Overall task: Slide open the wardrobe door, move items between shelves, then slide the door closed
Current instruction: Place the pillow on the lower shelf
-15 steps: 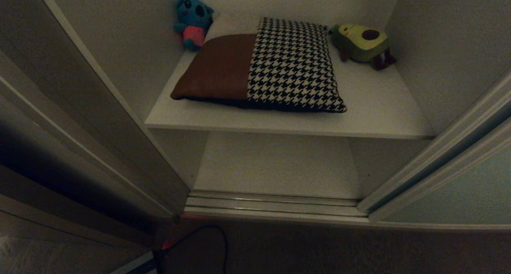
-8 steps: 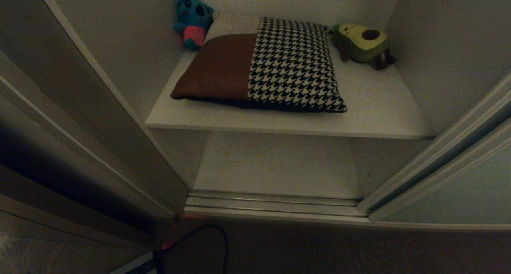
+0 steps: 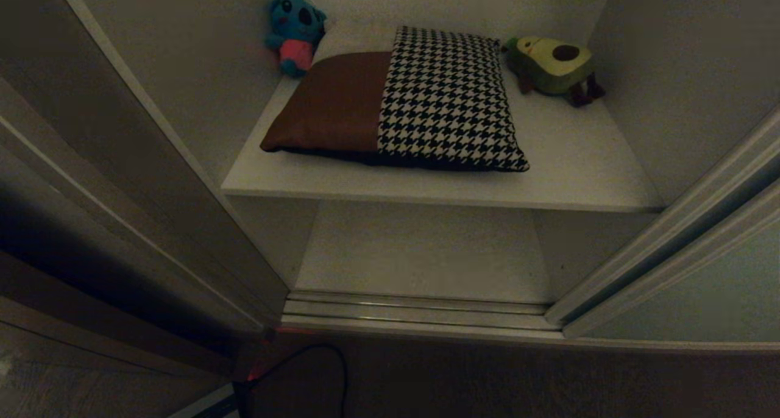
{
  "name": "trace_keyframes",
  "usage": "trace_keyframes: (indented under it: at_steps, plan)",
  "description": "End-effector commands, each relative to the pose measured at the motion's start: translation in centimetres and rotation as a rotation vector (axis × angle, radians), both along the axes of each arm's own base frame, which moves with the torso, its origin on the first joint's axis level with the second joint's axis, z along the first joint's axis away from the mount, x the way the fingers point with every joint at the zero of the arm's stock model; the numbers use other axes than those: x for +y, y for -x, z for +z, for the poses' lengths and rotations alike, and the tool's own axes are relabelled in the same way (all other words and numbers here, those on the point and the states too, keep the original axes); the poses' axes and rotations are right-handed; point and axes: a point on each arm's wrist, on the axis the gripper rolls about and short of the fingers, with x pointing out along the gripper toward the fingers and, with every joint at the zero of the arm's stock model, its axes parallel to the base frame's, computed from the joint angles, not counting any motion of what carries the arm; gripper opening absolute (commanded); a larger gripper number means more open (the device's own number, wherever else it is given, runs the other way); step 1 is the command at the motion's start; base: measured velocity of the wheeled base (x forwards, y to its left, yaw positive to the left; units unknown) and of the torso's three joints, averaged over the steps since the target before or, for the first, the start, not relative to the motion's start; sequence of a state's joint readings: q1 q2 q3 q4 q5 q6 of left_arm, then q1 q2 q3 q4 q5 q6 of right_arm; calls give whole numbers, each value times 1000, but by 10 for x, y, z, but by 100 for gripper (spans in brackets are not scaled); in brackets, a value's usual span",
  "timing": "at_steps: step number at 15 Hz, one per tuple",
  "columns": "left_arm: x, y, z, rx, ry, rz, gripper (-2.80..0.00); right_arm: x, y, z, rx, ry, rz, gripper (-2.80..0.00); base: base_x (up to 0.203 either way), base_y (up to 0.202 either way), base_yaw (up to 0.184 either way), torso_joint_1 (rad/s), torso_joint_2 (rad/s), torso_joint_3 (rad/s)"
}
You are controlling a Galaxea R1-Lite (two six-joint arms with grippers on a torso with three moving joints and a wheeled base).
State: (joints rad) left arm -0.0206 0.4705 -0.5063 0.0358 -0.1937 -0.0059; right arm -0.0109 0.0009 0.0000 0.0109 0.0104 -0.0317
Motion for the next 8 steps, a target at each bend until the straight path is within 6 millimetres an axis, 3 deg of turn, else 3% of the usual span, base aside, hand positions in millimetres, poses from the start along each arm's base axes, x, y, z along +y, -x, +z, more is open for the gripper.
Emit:
trace_keyframes:
  at_steps: [1, 5, 8]
  plan:
    - [-2, -41, 23, 76, 4, -67, -280, 0, 0, -1, 4, 0, 0, -280, 0, 0, 0, 0, 0, 0]
    - [-5, -108, 57, 45, 6, -140, -280, 0, 0, -1, 5, 0, 0, -280, 0, 0, 0, 0, 0, 0]
    - [-11, -167, 65, 34, 5, -185, -280, 0, 0, -1, 4, 0, 0, -280, 0, 0, 0, 0, 0, 0]
